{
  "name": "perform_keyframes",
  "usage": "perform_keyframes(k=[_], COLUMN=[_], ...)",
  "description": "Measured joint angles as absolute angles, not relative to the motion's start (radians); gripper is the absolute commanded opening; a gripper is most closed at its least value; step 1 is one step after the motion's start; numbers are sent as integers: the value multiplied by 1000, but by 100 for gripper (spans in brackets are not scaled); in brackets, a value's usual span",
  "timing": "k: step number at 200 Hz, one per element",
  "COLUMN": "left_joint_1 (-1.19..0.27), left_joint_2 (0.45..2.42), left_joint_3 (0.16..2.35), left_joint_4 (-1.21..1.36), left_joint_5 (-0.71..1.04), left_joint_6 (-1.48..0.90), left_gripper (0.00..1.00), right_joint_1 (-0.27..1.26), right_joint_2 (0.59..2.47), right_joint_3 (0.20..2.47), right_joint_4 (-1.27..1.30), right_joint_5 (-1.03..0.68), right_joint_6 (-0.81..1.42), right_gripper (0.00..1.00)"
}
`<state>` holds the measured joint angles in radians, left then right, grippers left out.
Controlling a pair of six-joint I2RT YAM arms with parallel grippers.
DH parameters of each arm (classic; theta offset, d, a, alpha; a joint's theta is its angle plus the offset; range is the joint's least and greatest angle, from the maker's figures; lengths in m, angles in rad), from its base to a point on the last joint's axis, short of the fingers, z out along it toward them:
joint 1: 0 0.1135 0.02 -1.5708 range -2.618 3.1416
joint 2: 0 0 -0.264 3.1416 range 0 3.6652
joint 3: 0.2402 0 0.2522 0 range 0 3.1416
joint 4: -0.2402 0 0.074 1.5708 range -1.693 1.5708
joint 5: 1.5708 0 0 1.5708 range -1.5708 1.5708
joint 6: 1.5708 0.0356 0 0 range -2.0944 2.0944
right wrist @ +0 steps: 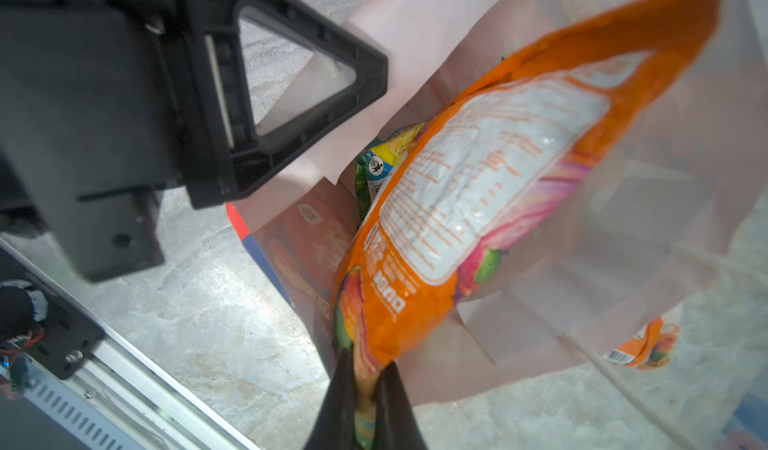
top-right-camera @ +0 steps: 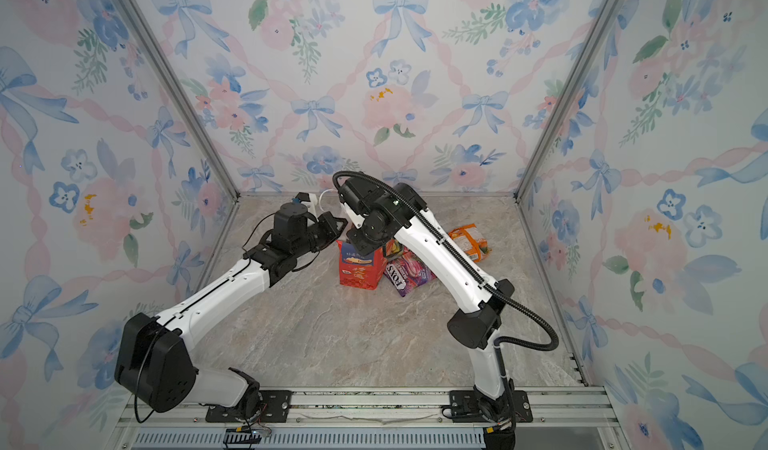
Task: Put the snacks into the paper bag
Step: 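Lower the orange packet into the paper bag held by the left gripper, then open the right gripper and withdraw it from the paper bag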
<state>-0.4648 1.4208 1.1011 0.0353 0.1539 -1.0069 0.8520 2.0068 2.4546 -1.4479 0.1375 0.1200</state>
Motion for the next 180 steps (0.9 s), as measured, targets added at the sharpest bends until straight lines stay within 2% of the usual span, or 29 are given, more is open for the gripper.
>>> perform_keyframes(k=[11, 34, 71, 136, 150, 180], left_joint_1=[-465, -465, -465, -464, -464, -458], left_joint_2=[1421, 1421, 1421, 1421, 1421, 1414], left_joint_3=[1101, 1101, 1098, 1094, 1094, 1087], left_joint_4=[35, 35, 36, 43, 43, 44], left_joint_5=[154, 154, 154, 154, 154, 154], left_joint_6=[-1007, -1007, -1007, -1007, -1007, -1007], left_gripper=[0, 0, 0, 0, 0, 0], right_joint_1=[852, 852, 852, 840, 831, 767], right_joint_2=[2007, 2007, 2007, 1992, 1961, 1857], right_joint_3=[2469, 2489, 2489, 2475, 2445, 2344], right_joint_4=[-1455, -1459, -1460, -1458, -1454, -1426], right_joint_5=[141, 147, 151, 158, 159, 157], right_joint_6=[120, 129, 144, 150, 151, 162], right_gripper=[26, 27, 43, 53, 58, 61])
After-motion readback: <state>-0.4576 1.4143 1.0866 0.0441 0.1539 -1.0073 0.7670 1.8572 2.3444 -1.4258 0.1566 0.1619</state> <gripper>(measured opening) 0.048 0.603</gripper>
